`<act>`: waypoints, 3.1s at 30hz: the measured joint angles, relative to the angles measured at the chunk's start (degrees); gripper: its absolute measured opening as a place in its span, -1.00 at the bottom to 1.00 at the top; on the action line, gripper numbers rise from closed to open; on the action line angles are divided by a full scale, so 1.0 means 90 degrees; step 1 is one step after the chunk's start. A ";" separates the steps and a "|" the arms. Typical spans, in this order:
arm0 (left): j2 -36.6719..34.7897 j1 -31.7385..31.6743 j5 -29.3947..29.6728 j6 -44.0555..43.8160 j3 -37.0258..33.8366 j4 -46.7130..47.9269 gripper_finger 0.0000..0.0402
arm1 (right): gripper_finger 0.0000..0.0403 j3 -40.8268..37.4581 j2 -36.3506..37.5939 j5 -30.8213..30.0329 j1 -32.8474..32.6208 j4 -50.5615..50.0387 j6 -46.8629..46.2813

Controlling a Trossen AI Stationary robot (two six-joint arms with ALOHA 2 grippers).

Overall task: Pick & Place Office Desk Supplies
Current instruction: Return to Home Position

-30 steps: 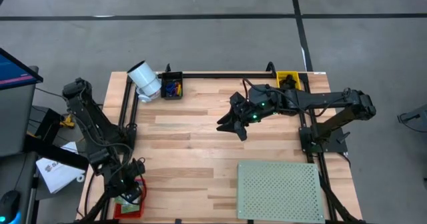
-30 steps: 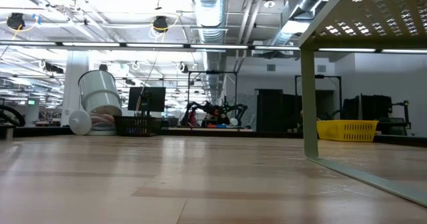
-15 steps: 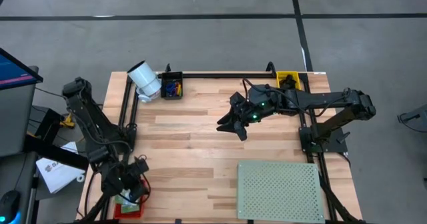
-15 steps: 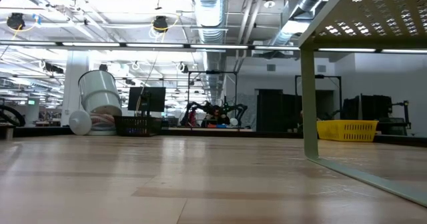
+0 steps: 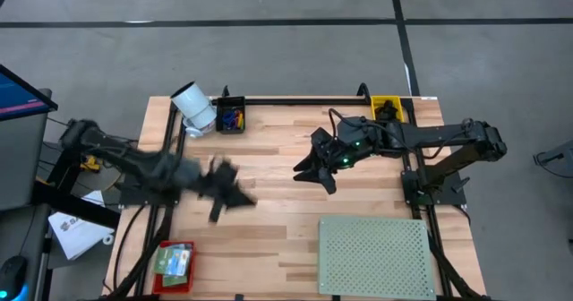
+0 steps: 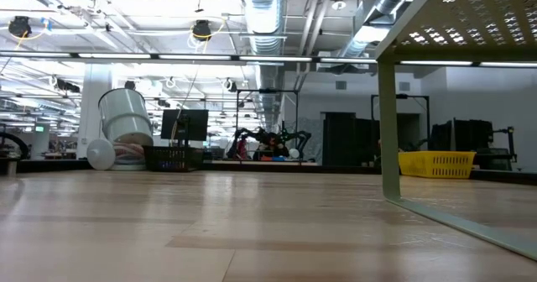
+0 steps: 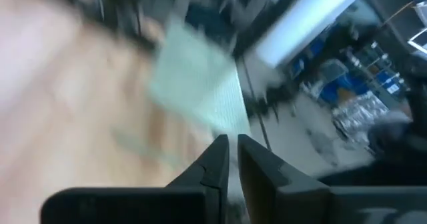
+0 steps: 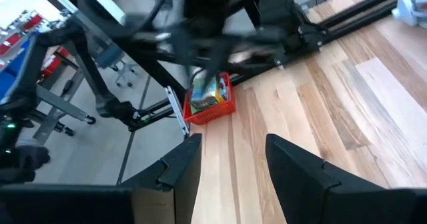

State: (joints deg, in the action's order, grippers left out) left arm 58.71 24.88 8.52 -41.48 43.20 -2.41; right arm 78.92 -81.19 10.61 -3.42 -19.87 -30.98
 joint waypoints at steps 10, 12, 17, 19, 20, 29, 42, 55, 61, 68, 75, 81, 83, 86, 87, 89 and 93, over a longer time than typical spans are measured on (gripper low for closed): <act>-0.0832 -0.2866 -0.2895 0.2480 0.0010 0.0110 -0.87 | -0.19 -0.0001 0.0308 -0.0678 -0.0139 0.0218 0.0068; -0.1209 -0.2767 -0.2556 0.2798 -0.0037 0.0589 -0.87 | -0.19 -0.0001 0.0320 -0.0912 -0.0197 0.0428 0.0080; -0.2293 -0.2240 -0.1835 0.2962 -0.1063 -0.0075 -0.87 | -0.19 0.0002 0.0327 -0.1223 -0.0249 0.1055 -0.0191; -0.2642 -0.2029 -0.1583 0.2926 -0.1729 -0.0592 -0.87 | -0.19 0.0002 0.0325 -0.1253 -0.0243 0.1124 -0.0374; -0.2811 -0.1915 -0.1460 0.2915 -0.2065 -0.0922 -0.87 | -0.19 0.0002 0.0325 -0.1312 -0.0243 0.1138 -0.0449; -0.3723 -0.1702 -0.1087 0.2957 -0.3967 -0.2020 -0.87 | -0.19 0.0002 0.0323 -0.1685 -0.0455 0.1205 -0.0553; -0.3890 -0.1745 -0.1393 0.3117 -0.4704 -0.2651 -0.87 | -0.19 0.0004 0.0323 -0.1710 -0.0551 0.1452 -0.0336; -0.5764 -0.2353 -0.1616 0.3228 -0.4707 -0.0970 -0.87 | -0.19 0.0014 0.0260 -0.1853 -0.0753 0.1391 -0.0323; -0.6415 -0.2353 -0.1659 0.3274 -0.4704 -0.0291 -0.87 | -0.19 0.0014 0.0206 -0.1853 -0.0758 0.1386 -0.0295; -0.6525 -0.2353 -0.1611 0.3378 -0.4704 0.0116 -0.87 | -0.19 0.0014 0.0216 -0.1853 -0.0763 0.1429 -0.0222; -0.6256 -0.2345 -0.1041 0.2504 -0.4694 0.0267 -0.87 | -0.19 0.0014 0.0216 -0.1851 -0.0765 0.1405 -0.0153; -0.5834 -0.2343 -0.1094 0.2074 -0.4694 0.0233 -0.87 | -0.19 0.0014 0.0200 -0.1835 -0.0593 0.0985 0.0082; -0.5691 -0.2343 -0.1092 0.2068 -0.4694 0.0230 -0.87 | -0.19 0.0016 0.0060 -0.1809 -0.0497 0.0973 0.0318; -0.5468 -0.2351 0.0148 0.0453 -0.4719 -0.0225 -0.87 | -0.19 0.0002 -0.0211 -0.1139 -0.0250 0.1122 0.0747; -0.5405 -0.2377 0.1104 -0.0843 -0.4719 -0.0628 -0.87 | -0.19 0.0016 -0.0298 -0.0813 -0.0151 0.1203 0.0863; -0.5270 -0.2407 0.2823 -0.3424 -0.4713 -0.1320 -0.87 | -0.19 -0.0009 -0.0378 -0.0158 0.0027 0.1095 0.1075; -0.5105 -0.2441 0.5260 -0.6272 -0.4707 -0.1993 -0.87 | -0.19 -0.0005 -0.0437 0.0484 0.0310 0.0843 0.1658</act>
State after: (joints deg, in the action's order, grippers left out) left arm 12.76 2.91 55.87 -97.93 0.84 -20.35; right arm 78.87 -85.12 14.97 -0.63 -12.29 -16.06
